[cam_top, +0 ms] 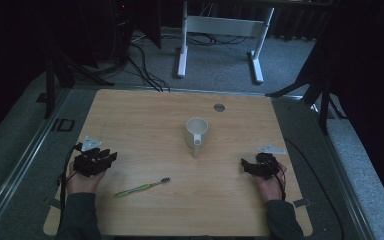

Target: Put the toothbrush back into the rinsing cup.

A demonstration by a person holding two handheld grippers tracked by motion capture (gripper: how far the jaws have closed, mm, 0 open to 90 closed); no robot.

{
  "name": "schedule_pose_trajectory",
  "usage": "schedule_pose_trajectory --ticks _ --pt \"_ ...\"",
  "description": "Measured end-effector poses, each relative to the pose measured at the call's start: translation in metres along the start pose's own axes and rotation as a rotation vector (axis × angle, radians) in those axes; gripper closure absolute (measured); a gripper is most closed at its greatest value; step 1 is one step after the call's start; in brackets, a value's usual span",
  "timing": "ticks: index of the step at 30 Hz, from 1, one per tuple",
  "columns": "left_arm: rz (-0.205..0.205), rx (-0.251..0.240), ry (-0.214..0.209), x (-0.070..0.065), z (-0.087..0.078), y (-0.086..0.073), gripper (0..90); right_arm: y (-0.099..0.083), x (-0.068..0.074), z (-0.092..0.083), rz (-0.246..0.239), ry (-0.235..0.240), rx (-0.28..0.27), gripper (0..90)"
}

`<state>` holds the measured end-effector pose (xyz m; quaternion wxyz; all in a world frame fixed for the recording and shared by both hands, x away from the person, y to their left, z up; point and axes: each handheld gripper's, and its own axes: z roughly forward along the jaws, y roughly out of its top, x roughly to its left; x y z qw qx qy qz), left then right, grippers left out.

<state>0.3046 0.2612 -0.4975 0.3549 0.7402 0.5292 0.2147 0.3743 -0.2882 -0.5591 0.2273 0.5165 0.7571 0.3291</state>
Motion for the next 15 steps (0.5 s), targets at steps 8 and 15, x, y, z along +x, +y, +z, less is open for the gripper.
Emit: schedule_pose_trajectory --ticks 8,15 --pt "0.008 -0.012 -0.009 -0.007 -0.007 0.001 65.4 0.000 0.000 0.000 0.000 0.000 0.000 24.5" --pt "0.058 -0.016 -0.041 -0.019 -0.015 0.005 65.2 0.000 0.000 0.000 -0.001 0.001 0.000 24.5"
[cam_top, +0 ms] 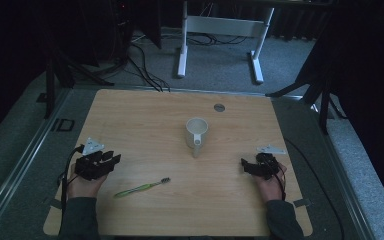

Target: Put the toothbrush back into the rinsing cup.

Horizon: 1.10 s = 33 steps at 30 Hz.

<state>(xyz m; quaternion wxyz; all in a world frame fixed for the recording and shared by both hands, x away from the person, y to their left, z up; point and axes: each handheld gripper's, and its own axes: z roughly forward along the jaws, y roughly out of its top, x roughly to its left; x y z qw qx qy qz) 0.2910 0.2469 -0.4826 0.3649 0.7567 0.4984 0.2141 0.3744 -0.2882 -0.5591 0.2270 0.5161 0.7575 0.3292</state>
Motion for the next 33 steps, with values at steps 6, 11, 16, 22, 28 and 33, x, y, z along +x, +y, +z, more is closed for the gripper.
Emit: schedule_pose_trajectory --ticks 6,11,16,22,28,33 --pt "0.019 -0.007 -0.052 -0.004 -0.003 0.004 65.1 0.000 0.000 0.000 -0.001 0.001 0.000 24.5" --pt "0.040 -0.007 -0.068 -0.006 -0.004 0.007 64.8 0.000 0.000 0.000 -0.001 0.001 0.000 24.5" --pt "0.073 -0.009 -0.075 -0.011 -0.007 0.014 64.3 0.000 0.001 0.000 -0.001 0.001 0.000 24.5" --pt "0.119 0.002 -0.084 -0.018 -0.007 0.022 64.2 0.001 0.001 0.001 0.000 0.002 -0.001 24.5" --pt "0.161 0.010 -0.093 -0.023 -0.006 0.028 64.1 0.001 0.001 0.001 0.000 0.002 -0.001 24.5" --pt "0.199 0.024 -0.108 -0.027 -0.002 0.032 64.1 0.001 0.001 0.001 0.001 0.003 0.000 24.5"
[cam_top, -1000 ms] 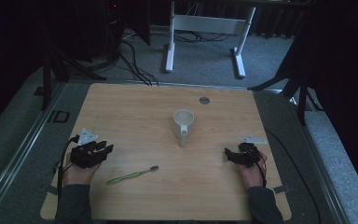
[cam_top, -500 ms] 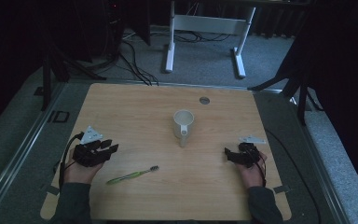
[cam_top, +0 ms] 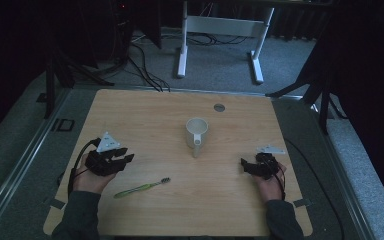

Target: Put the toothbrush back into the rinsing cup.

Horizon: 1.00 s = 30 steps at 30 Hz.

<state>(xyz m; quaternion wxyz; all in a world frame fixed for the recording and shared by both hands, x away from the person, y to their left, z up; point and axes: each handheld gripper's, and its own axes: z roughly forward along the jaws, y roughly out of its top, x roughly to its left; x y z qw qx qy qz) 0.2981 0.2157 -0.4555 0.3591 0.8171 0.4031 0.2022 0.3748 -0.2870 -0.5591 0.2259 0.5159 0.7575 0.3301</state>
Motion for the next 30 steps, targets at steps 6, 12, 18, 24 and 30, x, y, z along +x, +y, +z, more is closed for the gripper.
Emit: schedule_pose_trajectory --ticks 6,12,18,24,30 --pt "0.026 0.032 -0.023 -0.001 0.006 0.004 64.0 0.000 0.000 0.000 -0.001 0.000 0.000 24.5" --pt "0.052 0.056 -0.046 -0.003 0.011 0.007 63.4 0.000 0.000 0.000 -0.001 0.000 0.000 24.5" --pt "0.060 0.064 -0.081 -0.002 0.011 0.007 63.5 0.000 0.000 0.000 -0.001 0.001 0.000 24.5" --pt "0.061 0.064 -0.127 -0.001 0.011 0.008 63.4 0.000 0.000 0.000 -0.001 0.002 0.000 24.5" --pt "0.075 0.094 -0.130 -0.004 0.013 0.008 61.2 0.000 0.000 0.000 -0.001 0.002 0.000 24.5"
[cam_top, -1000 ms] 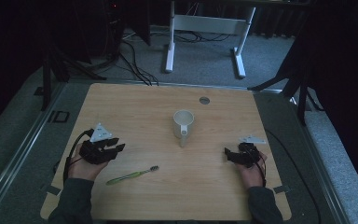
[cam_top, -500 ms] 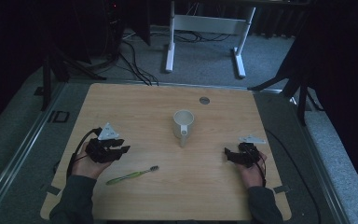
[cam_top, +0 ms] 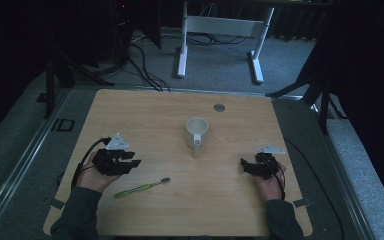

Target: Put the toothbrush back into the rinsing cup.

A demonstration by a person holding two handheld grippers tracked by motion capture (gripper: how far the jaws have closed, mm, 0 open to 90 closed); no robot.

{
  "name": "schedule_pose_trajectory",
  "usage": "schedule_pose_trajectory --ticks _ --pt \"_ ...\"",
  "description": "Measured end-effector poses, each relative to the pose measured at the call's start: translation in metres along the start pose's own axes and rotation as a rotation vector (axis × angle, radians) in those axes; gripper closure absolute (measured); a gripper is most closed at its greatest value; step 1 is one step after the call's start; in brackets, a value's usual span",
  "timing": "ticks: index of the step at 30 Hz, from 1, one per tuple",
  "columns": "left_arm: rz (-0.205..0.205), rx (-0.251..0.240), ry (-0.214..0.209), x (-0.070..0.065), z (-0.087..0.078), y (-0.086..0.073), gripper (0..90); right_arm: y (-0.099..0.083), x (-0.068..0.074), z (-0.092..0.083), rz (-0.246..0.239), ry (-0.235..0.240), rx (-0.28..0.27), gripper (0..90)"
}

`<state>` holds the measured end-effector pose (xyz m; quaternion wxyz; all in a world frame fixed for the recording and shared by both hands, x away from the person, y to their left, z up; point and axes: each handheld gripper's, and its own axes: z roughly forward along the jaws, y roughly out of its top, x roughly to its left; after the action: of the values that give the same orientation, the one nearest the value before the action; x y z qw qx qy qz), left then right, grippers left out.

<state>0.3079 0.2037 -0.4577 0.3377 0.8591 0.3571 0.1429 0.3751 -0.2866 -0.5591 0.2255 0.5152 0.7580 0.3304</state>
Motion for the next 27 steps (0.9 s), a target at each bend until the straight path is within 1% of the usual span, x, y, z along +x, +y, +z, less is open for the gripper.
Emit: schedule_pose_trajectory --ticks 3,8,27 --pt "0.000 0.004 -0.003 -0.0002 0.0010 0.0006 61.5 0.0000 0.0000 0.0000 0.000 0.000 0.000 24.5" --pt "0.018 0.028 -0.007 -0.0020 0.0029 0.0014 61.7 0.0000 0.0000 0.0000 0.000 0.001 0.000 24.5" --pt "0.054 0.073 -0.040 -0.0077 0.0102 0.0022 62.2 0.0000 0.0000 0.0000 -0.001 0.000 0.001 24.5"
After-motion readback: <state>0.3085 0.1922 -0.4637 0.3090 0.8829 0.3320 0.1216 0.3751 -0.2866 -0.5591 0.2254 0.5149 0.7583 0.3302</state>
